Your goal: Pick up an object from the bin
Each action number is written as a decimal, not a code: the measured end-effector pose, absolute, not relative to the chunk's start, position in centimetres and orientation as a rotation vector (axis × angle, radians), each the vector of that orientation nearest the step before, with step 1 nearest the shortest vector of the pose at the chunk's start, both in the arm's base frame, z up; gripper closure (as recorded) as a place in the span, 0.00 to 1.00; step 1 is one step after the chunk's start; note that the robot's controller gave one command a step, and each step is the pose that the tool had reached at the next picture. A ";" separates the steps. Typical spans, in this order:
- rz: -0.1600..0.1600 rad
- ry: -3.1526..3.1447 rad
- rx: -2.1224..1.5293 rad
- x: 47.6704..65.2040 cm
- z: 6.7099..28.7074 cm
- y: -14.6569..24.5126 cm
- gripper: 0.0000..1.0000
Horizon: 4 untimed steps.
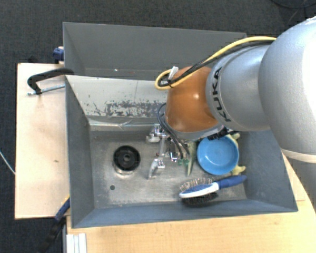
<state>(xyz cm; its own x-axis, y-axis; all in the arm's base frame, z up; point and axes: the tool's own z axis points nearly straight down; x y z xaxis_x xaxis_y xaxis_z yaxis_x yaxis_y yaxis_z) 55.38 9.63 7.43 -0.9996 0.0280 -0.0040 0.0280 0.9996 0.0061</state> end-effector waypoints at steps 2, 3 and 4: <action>0.001 3.142 -0.125 58.2 7.6 20.2 0.00; 0.000 3.143 0.028 56.3 8.0 15.5 0.00; 0.002 3.141 0.024 56.3 8.0 15.6 1.00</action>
Offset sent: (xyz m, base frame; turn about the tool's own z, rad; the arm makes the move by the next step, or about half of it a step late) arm 0.0112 0.1133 0.0751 -0.2904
